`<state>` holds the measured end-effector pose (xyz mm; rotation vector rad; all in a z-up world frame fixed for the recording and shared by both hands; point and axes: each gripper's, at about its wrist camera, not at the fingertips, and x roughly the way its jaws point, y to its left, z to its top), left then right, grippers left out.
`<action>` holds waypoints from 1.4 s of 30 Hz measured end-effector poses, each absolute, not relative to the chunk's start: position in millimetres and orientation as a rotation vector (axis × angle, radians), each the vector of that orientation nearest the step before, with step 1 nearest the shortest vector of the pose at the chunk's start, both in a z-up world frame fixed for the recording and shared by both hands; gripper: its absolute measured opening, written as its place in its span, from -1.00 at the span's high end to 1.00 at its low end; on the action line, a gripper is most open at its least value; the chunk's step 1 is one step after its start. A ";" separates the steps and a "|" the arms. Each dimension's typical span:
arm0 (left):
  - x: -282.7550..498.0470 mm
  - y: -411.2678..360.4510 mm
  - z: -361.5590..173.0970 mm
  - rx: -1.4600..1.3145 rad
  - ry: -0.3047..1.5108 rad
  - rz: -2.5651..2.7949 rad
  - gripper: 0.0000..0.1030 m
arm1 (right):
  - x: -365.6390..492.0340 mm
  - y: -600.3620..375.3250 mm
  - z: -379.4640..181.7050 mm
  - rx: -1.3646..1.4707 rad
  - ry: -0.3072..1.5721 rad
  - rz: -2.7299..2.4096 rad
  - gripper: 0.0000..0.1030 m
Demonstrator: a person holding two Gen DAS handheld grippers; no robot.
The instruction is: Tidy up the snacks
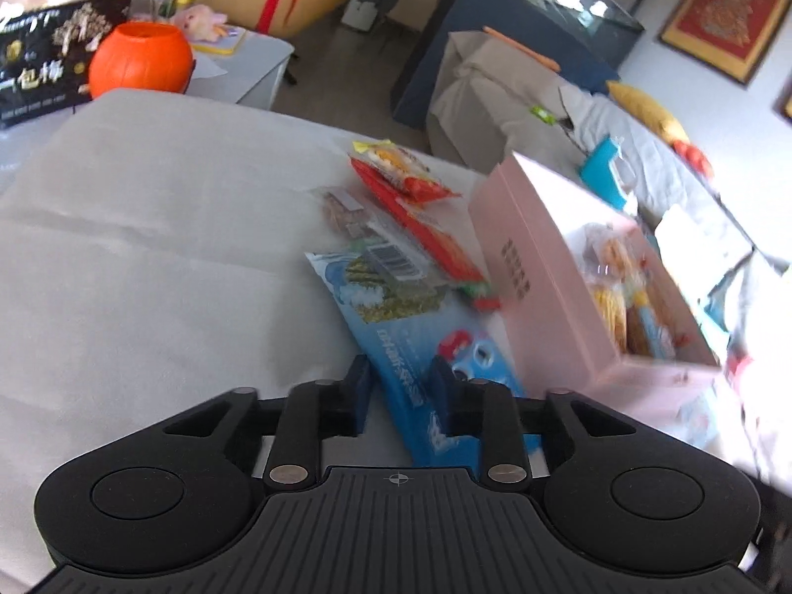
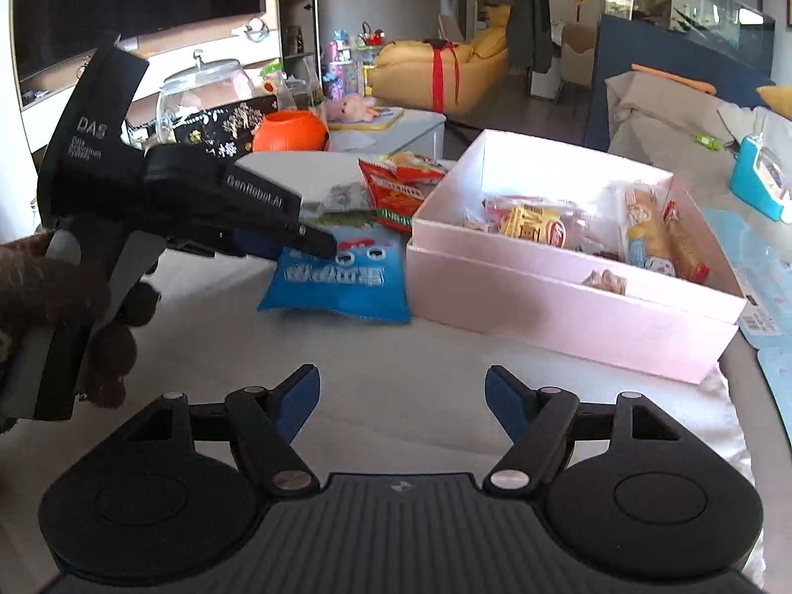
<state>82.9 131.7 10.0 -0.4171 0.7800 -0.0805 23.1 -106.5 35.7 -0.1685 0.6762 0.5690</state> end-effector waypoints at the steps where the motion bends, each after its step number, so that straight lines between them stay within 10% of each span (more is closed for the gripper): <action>1: 77.5 134.1 10.7 -0.401 0.780 -0.081 0.53 | 23.9 -104.8 37.5 -0.165 0.672 0.581 -0.44; 23: -1.5 208.5 14.0 -0.580 0.707 -0.037 0.63 | 95.0 11.2 11.2 -0.222 0.724 0.528 -0.81; 32: 16.6 199.3 33.7 -0.494 0.686 0.007 0.62 | 38.1 -3.8 23.5 -0.331 0.687 0.685 -0.07; 42: 151.4 149.9 42.2 -0.322 0.737 0.072 0.50 | 2.4 -64.2 19.1 -0.310 0.663 0.674 -0.29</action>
